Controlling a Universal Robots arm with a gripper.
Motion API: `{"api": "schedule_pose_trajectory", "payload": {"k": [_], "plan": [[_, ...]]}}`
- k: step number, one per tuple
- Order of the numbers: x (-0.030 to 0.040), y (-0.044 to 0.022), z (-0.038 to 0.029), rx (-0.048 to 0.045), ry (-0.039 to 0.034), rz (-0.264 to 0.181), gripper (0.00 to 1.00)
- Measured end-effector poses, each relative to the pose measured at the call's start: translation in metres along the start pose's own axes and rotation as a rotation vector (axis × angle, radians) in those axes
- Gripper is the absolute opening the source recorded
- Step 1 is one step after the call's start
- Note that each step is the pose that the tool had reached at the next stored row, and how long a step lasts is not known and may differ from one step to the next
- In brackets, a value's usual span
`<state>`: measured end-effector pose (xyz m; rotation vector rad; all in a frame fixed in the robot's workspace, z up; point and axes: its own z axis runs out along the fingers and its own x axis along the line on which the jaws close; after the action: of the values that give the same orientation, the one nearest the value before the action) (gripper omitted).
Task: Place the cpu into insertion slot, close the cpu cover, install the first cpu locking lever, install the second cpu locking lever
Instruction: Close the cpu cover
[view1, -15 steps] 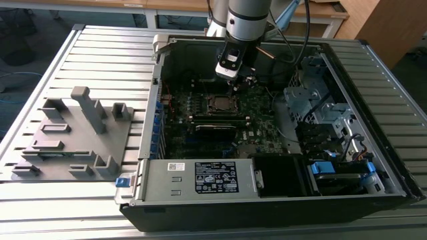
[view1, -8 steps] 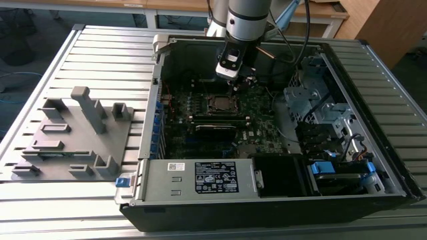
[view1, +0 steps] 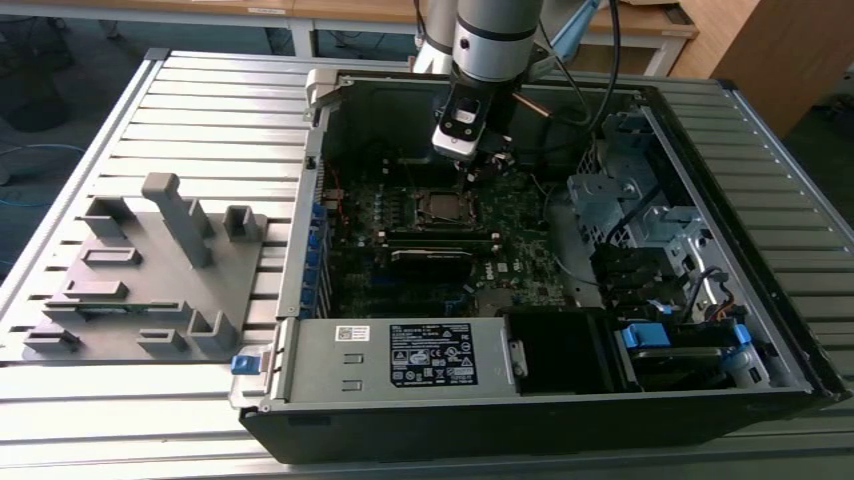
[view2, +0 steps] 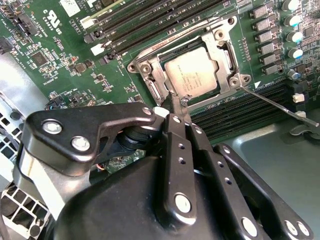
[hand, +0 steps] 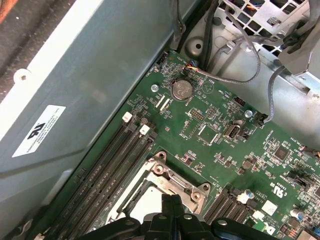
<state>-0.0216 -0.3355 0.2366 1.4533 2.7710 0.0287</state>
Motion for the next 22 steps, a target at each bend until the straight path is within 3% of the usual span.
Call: {"api": "schedule_pose_trajectory", "payload": {"k": [22], "plan": [[0.0, 0.0, 0.0, -0.0001, 0.0011, -0.05, 0.1]]}}
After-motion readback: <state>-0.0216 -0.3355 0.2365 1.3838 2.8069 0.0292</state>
